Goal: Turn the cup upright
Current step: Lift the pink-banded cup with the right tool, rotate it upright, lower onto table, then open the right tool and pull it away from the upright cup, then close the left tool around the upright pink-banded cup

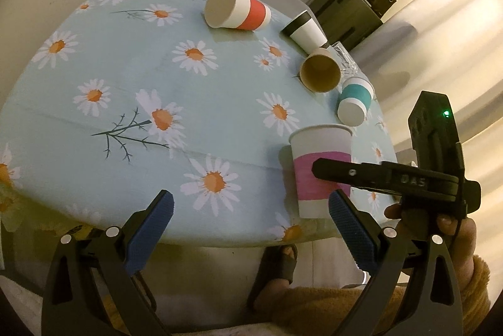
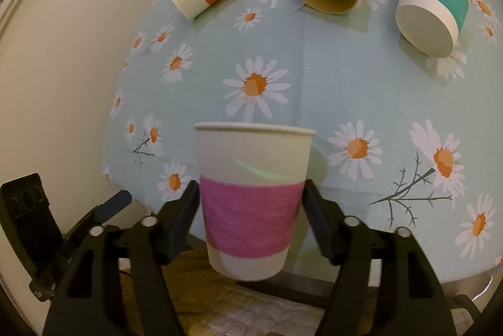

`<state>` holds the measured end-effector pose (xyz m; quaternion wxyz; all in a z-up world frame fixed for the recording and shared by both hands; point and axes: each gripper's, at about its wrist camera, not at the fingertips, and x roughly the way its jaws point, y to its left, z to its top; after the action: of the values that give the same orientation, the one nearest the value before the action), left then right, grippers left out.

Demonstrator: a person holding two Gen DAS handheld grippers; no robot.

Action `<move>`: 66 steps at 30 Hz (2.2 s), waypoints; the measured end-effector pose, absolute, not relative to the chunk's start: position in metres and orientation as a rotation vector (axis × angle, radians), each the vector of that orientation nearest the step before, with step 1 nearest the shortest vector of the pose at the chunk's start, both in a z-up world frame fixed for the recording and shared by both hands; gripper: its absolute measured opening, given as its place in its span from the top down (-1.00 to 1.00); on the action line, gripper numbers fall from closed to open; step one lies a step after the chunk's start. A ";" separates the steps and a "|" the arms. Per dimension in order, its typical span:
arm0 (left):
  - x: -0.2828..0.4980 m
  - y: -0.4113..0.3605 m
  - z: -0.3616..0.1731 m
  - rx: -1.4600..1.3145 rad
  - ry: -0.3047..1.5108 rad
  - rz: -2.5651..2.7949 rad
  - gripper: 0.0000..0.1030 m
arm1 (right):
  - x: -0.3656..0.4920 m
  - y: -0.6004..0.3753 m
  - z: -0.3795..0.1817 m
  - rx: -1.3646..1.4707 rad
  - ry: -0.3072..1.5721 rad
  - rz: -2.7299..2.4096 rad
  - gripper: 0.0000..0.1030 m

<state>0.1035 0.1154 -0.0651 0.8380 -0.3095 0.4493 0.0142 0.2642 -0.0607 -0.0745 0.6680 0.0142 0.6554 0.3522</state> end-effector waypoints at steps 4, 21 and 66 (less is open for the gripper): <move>0.103 0.116 -0.064 -0.653 0.949 0.032 -0.87 | 0.265 -0.066 -0.068 0.038 1.471 0.792 -0.43; 0.134 0.080 -0.039 -0.560 0.997 -0.031 -0.87 | 0.246 -0.164 0.008 0.189 1.315 0.803 -0.43; 0.237 0.002 -0.077 -0.357 1.288 0.145 -0.22 | 0.240 -0.239 -0.017 0.253 1.278 0.885 -0.43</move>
<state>0.2369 0.0019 -0.0766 0.7824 -0.1652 0.5967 0.0673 0.2398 -0.2391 -0.0165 0.7056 0.1136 0.5751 0.3981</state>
